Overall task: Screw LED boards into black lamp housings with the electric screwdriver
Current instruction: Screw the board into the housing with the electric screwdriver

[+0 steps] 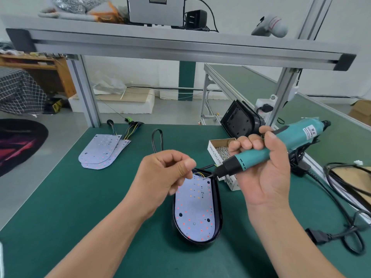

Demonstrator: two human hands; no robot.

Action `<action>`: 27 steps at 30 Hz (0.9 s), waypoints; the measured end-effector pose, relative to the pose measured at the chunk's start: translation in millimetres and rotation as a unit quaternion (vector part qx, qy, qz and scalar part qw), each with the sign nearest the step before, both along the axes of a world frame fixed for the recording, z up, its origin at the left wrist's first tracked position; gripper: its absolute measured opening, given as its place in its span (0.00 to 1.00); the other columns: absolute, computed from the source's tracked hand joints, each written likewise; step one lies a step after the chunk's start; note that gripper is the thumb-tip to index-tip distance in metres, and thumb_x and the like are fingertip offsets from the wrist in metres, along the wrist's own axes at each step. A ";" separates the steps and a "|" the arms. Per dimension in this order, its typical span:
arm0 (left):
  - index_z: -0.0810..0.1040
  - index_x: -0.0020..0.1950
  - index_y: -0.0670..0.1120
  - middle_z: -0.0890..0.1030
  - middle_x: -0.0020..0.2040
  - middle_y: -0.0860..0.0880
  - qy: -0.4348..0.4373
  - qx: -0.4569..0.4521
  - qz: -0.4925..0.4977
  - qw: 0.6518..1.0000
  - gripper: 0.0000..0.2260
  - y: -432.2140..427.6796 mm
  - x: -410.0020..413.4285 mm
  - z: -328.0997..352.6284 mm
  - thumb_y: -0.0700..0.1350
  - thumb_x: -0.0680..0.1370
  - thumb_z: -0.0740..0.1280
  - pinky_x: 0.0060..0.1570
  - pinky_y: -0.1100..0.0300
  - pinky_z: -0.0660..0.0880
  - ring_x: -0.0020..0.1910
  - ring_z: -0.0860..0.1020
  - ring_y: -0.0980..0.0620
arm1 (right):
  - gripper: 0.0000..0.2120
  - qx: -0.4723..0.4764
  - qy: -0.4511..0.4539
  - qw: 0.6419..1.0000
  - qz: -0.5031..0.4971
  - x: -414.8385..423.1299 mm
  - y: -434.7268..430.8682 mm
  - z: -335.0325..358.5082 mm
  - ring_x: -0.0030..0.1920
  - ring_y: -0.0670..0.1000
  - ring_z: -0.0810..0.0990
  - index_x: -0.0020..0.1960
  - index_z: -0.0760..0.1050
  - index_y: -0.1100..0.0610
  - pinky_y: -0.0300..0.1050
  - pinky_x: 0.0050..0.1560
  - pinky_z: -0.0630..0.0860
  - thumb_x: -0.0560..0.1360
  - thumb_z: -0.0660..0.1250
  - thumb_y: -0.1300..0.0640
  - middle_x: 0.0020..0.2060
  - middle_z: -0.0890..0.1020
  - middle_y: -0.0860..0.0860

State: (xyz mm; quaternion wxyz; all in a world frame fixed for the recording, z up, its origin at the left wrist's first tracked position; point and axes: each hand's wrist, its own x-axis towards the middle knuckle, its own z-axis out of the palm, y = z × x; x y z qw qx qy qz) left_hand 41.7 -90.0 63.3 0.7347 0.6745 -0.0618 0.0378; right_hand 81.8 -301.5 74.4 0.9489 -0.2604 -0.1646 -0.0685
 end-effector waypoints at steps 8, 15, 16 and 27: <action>0.87 0.51 0.45 0.88 0.50 0.41 0.018 0.002 -0.078 0.997 0.11 -1.7 -6.4 0.4 0.33 0.84 0.67 0.40 0.58 0.83 0.45 0.87 0.47 | 0.05 0.018 0.001 1.000 -0.022 -1.4 -5.8 7.8 0.39 0.49 0.73 0.51 0.77 0.53 0.48 0.53 0.76 0.83 0.63 0.57 0.34 0.73 0.47; 0.79 0.57 0.39 0.89 0.52 0.43 0.032 0.025 -0.120 0.992 0.05 -8.3 -11.8 -0.9 0.32 0.85 0.64 0.43 0.56 0.85 0.52 0.88 0.43 | 0.04 0.023 -0.006 0.999 -0.026 -2.5 -7.3 9.7 0.39 0.49 0.74 0.51 0.77 0.53 0.48 0.54 0.76 0.83 0.64 0.57 0.34 0.73 0.46; 0.78 0.57 0.39 0.89 0.52 0.43 0.031 0.031 -0.126 0.991 0.05 -9.9 -12.7 -1.6 0.32 0.85 0.64 0.44 0.56 0.85 0.53 0.88 0.44 | 0.04 0.020 -0.007 0.999 -0.025 -3.0 -6.4 9.6 0.39 0.49 0.74 0.51 0.77 0.53 0.48 0.54 0.76 0.83 0.64 0.57 0.34 0.73 0.46; 0.77 0.59 0.41 0.89 0.52 0.45 0.015 0.068 -0.135 0.988 0.06 -13.6 -13.8 -6.3 0.33 0.85 0.64 0.49 0.57 0.84 0.53 0.88 0.45 | 0.04 0.013 0.003 1.000 -0.018 -5.0 -2.5 7.1 0.38 0.49 0.74 0.53 0.77 0.54 0.48 0.53 0.76 0.83 0.64 0.58 0.35 0.72 0.48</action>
